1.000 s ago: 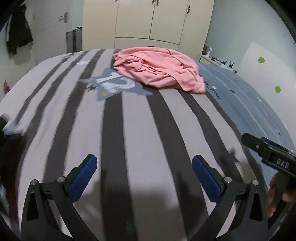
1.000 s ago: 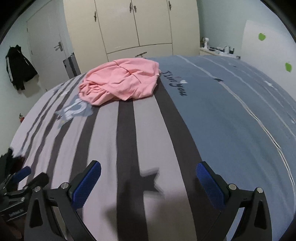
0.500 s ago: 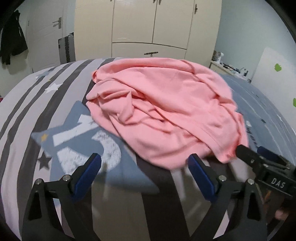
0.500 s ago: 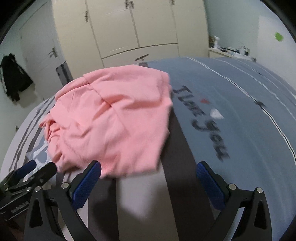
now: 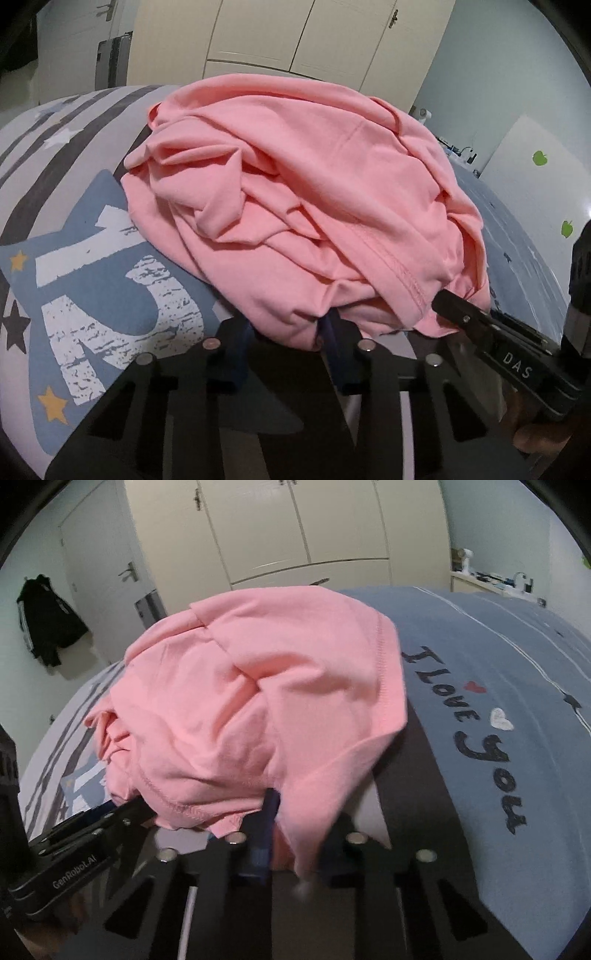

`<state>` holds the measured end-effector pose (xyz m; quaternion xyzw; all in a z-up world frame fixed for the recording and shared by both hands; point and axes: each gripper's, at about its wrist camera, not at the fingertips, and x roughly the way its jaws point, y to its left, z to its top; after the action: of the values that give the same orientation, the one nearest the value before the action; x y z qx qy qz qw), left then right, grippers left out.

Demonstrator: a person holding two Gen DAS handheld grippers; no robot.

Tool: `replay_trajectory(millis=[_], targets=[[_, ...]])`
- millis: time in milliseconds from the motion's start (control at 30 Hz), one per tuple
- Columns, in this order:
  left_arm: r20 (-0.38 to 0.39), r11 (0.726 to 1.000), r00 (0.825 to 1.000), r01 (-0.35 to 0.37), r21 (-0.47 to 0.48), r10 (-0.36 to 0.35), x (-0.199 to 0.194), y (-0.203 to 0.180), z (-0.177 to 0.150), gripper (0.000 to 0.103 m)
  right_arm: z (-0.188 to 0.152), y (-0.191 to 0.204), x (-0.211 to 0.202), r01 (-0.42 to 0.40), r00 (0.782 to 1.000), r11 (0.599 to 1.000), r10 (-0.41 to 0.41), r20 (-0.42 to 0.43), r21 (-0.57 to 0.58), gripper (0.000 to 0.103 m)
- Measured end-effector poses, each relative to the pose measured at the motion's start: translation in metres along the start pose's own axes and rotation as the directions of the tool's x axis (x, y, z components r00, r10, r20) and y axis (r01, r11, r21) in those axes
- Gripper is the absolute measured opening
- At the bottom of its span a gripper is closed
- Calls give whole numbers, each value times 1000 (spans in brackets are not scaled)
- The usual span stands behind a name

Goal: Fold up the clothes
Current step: 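Grasp the pink T-shirt with the left gripper while the right gripper grasps it too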

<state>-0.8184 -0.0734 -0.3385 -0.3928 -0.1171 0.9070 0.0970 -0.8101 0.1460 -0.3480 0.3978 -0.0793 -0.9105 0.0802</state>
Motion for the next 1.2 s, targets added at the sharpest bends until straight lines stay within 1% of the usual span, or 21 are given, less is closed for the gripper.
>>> replay_trajectory(millis=[67, 133, 200, 267, 333, 400, 467, 533, 667, 800, 867, 933, 967, 1100, 1133, 1167, 1200], targets=[[2, 1000, 1000, 2, 1, -2, -2, 0, 0, 21, -2, 0, -3, 3, 1000, 1000, -3, 4, 7, 11], [6, 1000, 1000, 13, -3, -13, -5, 0, 0, 12, -5, 2, -8, 5, 1000, 1000, -5, 8, 8, 9], [14, 1000, 1000, 22, -7, -22, -15, 1, -3, 7, -9, 4, -16, 4, 1000, 1000, -4, 11, -1, 8], [23, 1000, 999, 30, -9, -30, -26, 2, -7, 6, -13, 7, -24, -8, 1000, 1000, 8, 14, 3, 8], [36, 999, 999, 38, 11, -39, -45, 0, -17, 2, -22, 8, -39, -21, 1000, 1000, 21, 22, -1, 6], [49, 998, 998, 47, 32, -48, -65, -2, -28, 2, -34, 8, -58, -38, 999, 999, 38, 32, -14, 6], [46, 996, 997, 62, 56, -65, -86, -9, -46, 2, -49, 7, -80, -50, 998, 998, 51, 37, -31, 5], [35, 995, 996, 85, 55, -87, -112, -14, -67, 2, -67, 5, -107, -73, 997, 997, 74, 35, -28, 5], [-4, 992, 993, 119, 53, -119, -168, -24, -124, 2, -107, -1, -165, -120, 993, 993, 120, 18, -3, 5], [-63, 993, 992, 115, 4, -114, -235, -30, -192, 2, -163, -5, -234, -147, 988, 989, 147, -53, -2, 5], [-122, 993, 986, 106, -59, -113, -271, -36, -233, 2, -199, -7, -272, -146, 984, 989, 143, -110, -22, 5], [-181, 991, 978, 91, -97, -108, -304, -44, -271, 2, -237, -9, -304, -151, 972, 988, 142, -187, -34, 5], [-204, 991, 974, 83, -107, -103, -317, -48, -286, 2, -257, -10, -320, -154, 962, 988, 143, -231, -30, 5], [-265, 996, 963, 17, -92, -41, -349, -59, -329, 3, -315, -6, -352, -153, 917, 988, 129, -378, -34, 6], [-270, 995, 963, -7, -99, -20, -356, -59, -334, 2, -321, -2, -359, -142, 914, 988, 109, -392, -57, 10], [-267, 993, 964, -28, -111, -2, -362, -58, -334, 3, -322, 2, -366, -129, 919, 988, 87, -384, -85, 12], [-263, 991, 965, -48, -123, 14, -367, -56, -333, 4, -317, 6, -374, -124, 930, 987, 78, -360, -105, 13]])
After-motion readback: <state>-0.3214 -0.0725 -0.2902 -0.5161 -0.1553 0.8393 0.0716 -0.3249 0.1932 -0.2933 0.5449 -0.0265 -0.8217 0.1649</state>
